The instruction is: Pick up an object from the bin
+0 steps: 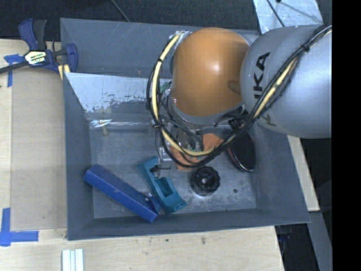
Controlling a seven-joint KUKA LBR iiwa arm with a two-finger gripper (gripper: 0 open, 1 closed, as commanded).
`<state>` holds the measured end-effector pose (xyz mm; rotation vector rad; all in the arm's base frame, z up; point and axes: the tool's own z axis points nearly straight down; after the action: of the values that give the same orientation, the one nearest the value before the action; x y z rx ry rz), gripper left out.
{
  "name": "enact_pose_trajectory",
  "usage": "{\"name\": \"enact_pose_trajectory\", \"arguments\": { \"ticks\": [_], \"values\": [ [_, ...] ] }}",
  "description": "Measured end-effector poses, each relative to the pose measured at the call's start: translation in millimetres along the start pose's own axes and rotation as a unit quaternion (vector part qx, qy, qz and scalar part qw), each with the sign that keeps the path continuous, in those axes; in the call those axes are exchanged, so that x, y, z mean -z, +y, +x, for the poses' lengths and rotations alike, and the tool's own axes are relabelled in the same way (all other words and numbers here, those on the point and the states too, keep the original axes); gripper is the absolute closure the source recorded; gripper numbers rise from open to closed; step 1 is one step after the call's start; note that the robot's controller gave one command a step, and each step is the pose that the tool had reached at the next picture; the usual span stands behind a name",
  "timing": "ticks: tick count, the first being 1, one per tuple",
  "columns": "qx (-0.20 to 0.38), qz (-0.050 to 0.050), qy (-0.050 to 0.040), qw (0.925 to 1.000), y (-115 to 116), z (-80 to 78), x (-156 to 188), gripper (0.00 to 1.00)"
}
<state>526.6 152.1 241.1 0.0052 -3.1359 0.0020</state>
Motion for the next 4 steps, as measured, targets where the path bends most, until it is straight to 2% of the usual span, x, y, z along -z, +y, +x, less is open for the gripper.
{"name": "enact_pose_trajectory", "arguments": {
  "ticks": [1, 2, 3, 4],
  "values": [
    [-0.002, -0.001, -0.0041, 1.0, -1, -1.4, 5, 0.0],
    [-0.017, -0.001, -0.0022, 0.9999, -10, -39.9, 52, 0.0],
    [-0.005, 0.0, -0.0014, 1.0, -52, -20.6, 101, 0.0],
    [-0.015, -0.001, -0.0111, 0.9998, -74, -14.9, 113, 0.0]
  ]
}}
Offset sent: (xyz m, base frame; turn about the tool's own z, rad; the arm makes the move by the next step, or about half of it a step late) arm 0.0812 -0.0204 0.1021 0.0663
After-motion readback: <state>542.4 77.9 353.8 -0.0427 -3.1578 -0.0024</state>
